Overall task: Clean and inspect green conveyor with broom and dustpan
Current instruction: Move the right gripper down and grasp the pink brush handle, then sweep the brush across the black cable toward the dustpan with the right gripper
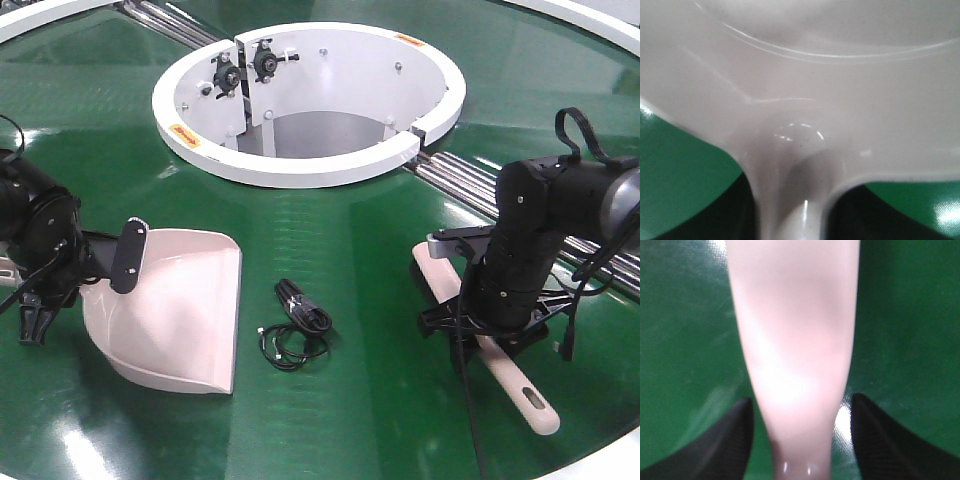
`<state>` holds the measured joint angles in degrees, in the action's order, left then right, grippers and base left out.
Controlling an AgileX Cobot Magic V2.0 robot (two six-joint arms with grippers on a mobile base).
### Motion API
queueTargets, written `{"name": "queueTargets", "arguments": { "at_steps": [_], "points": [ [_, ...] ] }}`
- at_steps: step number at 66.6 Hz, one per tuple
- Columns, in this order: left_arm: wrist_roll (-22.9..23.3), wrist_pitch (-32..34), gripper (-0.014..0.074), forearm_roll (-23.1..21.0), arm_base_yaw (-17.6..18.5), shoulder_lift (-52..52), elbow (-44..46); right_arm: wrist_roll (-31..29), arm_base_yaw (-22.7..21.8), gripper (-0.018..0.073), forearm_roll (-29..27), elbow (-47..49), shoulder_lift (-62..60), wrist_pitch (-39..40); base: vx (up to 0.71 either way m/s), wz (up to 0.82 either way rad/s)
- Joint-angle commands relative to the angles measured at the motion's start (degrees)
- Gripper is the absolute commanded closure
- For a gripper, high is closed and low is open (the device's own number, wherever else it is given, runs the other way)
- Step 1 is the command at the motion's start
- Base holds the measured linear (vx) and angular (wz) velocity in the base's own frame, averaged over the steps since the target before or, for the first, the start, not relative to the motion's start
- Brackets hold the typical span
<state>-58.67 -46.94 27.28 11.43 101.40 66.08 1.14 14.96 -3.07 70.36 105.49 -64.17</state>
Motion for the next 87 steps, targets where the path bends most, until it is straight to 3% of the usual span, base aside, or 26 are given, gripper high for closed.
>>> {"name": "queueTargets", "arguments": {
  "at_steps": [1, 28, 50, 71, 87],
  "points": [
    [-0.14, -0.22, 0.0602, 1.12, 0.43, -2.38, 1.51, -0.53, -0.01, 0.0254, 0.86, 1.86, -1.45, -1.52, 0.0, 0.0],
    [-0.14, -0.22, 0.0602, 1.12, 0.43, -2.38, 1.51, -0.47, -0.01, 0.0573, 1.44, 2.2, -0.41, -1.5, 0.0, 0.0],
    [-0.14, -0.22, 0.0602, 1.12, 0.43, -2.38, 1.51, 2.32, 0.87, 0.0564, -2.38, 2.2, -4.08, -2.46, 0.0, 0.0],
    [-0.14, -0.28, 0.0602, 1.12, 0.43, -2.38, 1.51, 8.98, 10.63, 0.0565, -1.47, 3.96, -3.92, -2.88, 0.0, 0.0],
    [-0.14, -0.28, 0.0602, 1.12, 0.43, -2.38, 1.51, 13.63, 15.59, 0.0565, -1.9, 11.78, 1.29, -9.82, 0.0, 0.0]
  ]
}}
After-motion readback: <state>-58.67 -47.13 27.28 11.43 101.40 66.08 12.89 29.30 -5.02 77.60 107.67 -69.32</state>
